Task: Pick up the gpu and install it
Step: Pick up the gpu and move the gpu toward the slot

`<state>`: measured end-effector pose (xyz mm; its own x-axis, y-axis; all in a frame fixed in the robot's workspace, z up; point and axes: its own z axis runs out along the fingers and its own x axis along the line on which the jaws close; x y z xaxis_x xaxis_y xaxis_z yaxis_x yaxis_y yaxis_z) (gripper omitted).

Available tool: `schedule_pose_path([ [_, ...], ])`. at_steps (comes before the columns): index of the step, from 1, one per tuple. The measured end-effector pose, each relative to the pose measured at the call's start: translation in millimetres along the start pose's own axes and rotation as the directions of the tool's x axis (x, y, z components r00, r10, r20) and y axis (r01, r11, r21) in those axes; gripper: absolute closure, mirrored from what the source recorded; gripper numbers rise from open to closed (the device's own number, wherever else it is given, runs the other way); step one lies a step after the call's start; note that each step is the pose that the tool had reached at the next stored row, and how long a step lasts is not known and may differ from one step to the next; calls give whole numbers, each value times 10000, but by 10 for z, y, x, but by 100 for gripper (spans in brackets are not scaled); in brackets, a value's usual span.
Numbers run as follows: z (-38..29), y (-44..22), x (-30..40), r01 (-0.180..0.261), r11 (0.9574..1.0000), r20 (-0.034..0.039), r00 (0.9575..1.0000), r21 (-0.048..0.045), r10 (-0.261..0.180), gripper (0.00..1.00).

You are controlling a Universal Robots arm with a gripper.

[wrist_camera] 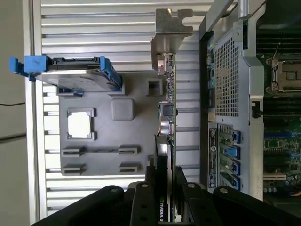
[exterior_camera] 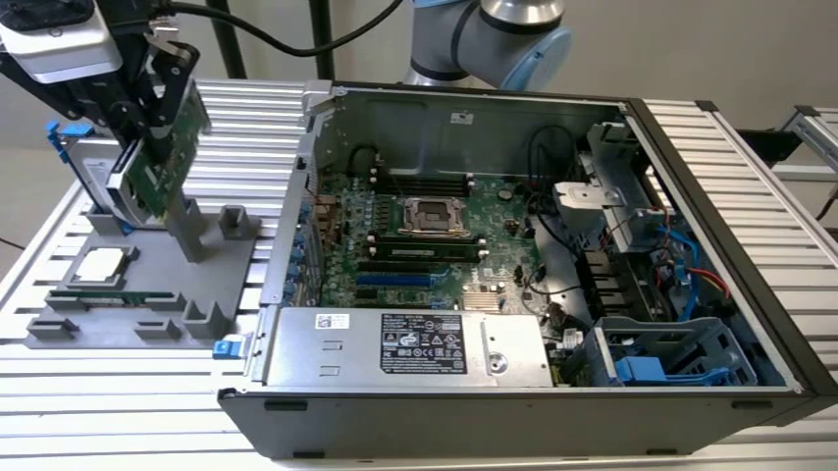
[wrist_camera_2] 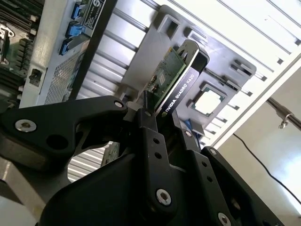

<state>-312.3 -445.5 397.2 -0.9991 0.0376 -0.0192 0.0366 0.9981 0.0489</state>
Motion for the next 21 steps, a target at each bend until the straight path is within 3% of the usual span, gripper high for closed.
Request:
schedule_pose_path([
  [21, -129, 6, -3, 0, 10000, 0, 10000, 0, 0, 100],
])
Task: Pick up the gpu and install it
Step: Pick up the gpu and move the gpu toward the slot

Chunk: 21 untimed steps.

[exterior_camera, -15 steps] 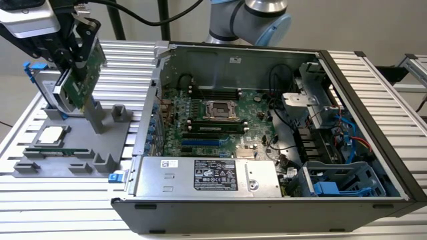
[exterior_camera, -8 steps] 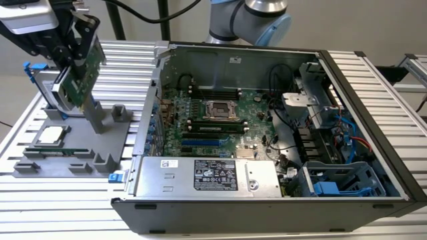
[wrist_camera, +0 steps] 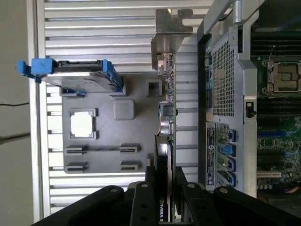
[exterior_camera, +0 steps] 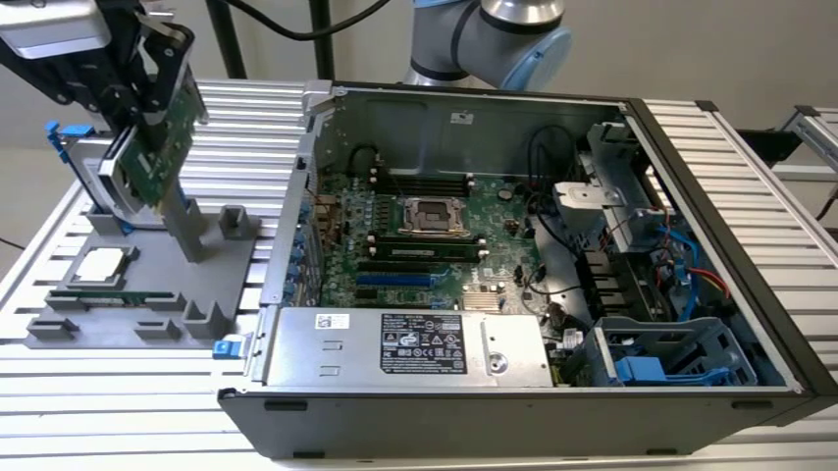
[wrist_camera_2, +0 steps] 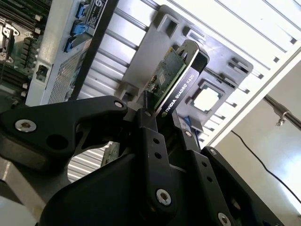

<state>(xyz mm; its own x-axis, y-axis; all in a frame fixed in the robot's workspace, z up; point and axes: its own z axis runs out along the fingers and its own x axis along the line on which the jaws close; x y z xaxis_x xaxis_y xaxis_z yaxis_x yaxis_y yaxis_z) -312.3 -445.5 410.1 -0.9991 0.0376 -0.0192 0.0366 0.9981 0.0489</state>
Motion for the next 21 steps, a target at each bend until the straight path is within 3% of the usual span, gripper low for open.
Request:
schedule_pose_path([
  [21, -128, 6, -2, -31, 10000, 2, 10000, 0, 31, 100],
])
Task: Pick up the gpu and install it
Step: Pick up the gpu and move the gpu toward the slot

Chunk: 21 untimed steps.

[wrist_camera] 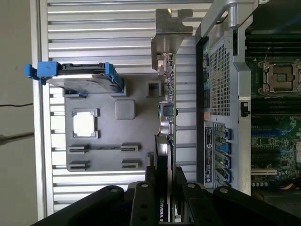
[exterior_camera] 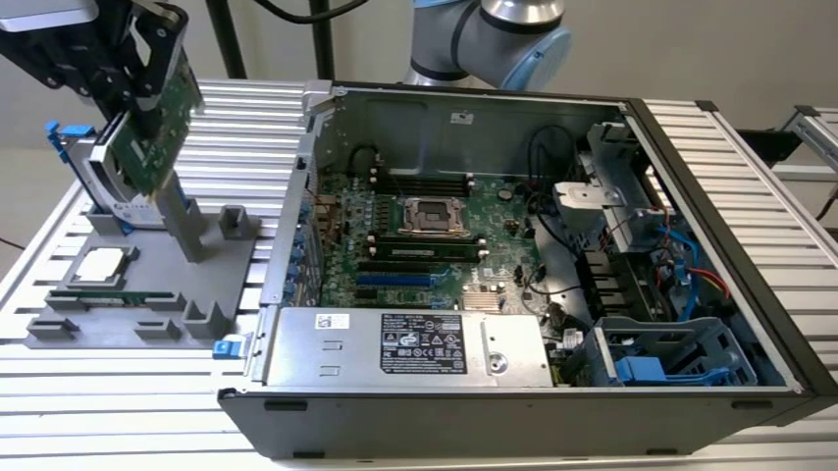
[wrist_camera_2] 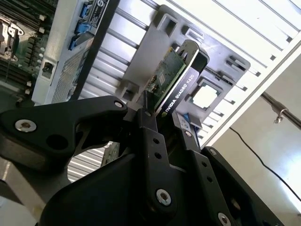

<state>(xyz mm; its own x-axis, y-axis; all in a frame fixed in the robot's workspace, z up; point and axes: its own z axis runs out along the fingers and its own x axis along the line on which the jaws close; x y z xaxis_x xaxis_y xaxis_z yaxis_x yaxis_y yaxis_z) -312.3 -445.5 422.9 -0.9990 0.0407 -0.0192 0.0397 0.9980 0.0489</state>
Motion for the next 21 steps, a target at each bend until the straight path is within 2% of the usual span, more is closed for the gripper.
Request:
schedule_pose_path([
  [15, -64, 3, -1, 1, 10000, 0, 10000, 0, -1, 100],
  [21, -64, 3, -1, -1, 10000, -18, 10000, 1, 1, 100],
])
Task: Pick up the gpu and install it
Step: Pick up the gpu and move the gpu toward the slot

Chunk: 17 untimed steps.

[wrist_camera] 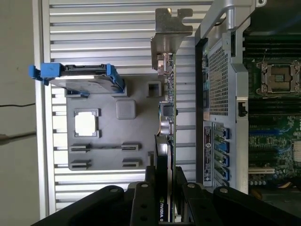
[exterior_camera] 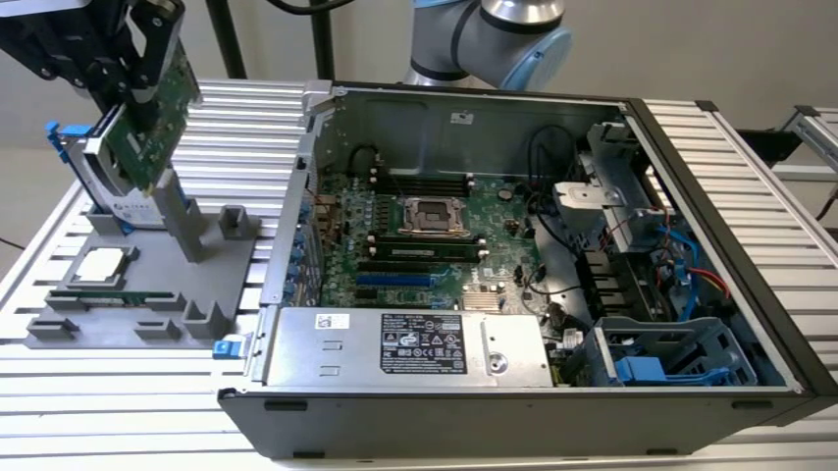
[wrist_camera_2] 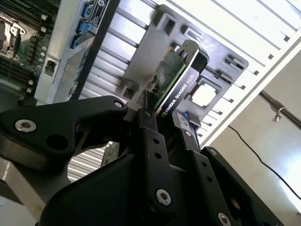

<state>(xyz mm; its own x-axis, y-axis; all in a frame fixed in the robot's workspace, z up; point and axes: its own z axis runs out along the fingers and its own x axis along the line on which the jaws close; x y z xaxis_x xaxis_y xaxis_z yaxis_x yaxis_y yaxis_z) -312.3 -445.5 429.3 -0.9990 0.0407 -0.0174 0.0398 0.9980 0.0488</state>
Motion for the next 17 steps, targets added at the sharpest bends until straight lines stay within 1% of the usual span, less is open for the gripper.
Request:
schedule_pose_path([
  [4, 0, 0, -11, 2, 10000, -3, 10000, 0, -2, 100],
  [17, 2, 3, -120, 0, 10000, -3, 10000, 0, 0, 100],
])
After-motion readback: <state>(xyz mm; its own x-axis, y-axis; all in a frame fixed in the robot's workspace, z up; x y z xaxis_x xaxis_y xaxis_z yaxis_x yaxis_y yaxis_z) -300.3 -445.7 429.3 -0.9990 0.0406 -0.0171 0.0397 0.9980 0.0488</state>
